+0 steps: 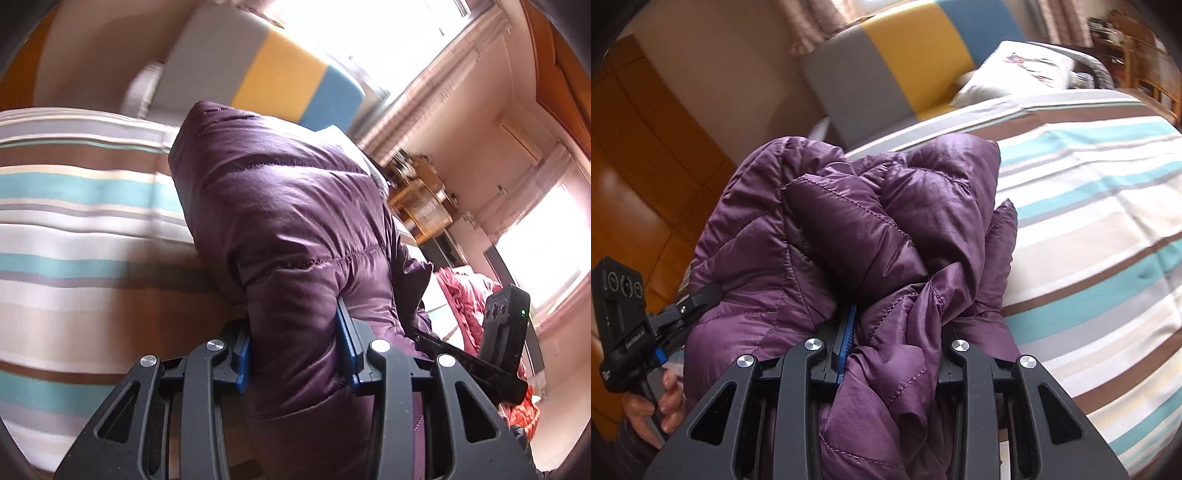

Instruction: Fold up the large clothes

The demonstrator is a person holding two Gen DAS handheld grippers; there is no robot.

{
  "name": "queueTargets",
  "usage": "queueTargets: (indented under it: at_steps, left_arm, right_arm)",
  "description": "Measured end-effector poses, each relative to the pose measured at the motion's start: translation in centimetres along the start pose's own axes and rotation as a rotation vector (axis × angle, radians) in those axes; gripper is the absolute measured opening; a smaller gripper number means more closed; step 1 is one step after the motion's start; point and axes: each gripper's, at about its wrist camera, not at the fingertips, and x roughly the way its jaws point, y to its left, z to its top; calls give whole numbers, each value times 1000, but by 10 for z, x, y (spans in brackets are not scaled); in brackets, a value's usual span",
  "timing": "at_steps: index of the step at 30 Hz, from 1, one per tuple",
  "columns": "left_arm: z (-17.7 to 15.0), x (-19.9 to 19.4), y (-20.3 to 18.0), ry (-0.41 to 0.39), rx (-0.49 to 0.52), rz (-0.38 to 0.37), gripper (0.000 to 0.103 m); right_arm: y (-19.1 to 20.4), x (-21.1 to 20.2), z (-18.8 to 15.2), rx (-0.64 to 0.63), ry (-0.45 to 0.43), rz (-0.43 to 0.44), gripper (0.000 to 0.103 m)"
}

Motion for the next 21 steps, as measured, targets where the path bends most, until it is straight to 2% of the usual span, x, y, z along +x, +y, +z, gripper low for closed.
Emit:
queueTargets:
  at_steps: [6,12,18,21]
  left_arm:
    - [3,-62,36,-88,-19,72,36]
    - [12,-118,83,-182,-89,144,36]
    - [12,-140,131,-218,-182,245,36]
    - [6,-131,156,-175,-232,314,41]
  right_arm:
    - [70,24,-7,-104,31,78,27]
    - [140,46,7,-224,23,149,25]
    - [180,93,17,-296,66,179,25]
    - [189,111,17,-326,83,148,27]
